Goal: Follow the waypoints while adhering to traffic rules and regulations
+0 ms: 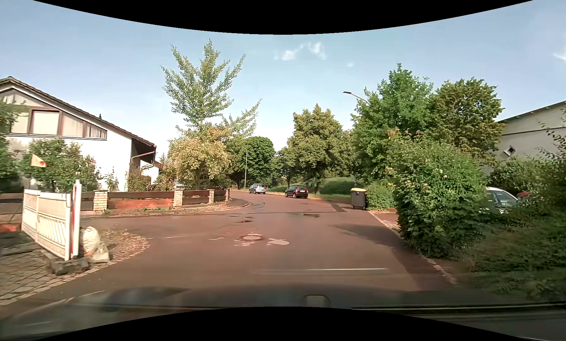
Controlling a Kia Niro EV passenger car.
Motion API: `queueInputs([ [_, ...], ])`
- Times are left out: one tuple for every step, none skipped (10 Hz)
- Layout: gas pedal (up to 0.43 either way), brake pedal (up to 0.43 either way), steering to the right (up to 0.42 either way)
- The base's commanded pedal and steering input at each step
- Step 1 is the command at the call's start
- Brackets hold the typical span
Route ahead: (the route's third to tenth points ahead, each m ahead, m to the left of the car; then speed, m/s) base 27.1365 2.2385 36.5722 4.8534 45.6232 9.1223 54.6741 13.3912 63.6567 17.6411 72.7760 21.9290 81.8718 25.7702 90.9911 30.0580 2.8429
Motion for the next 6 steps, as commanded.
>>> queueInputs([
  [0.118, 0.000, 0.125],
  [0.130, 0.000, 0.123],
  [0.130, 0.000, 0.123],
  [0.138, 0.000, 0.129],
  [0.150, 0.000, 0.137],
  [0.150, 0.000, 0.140],
])
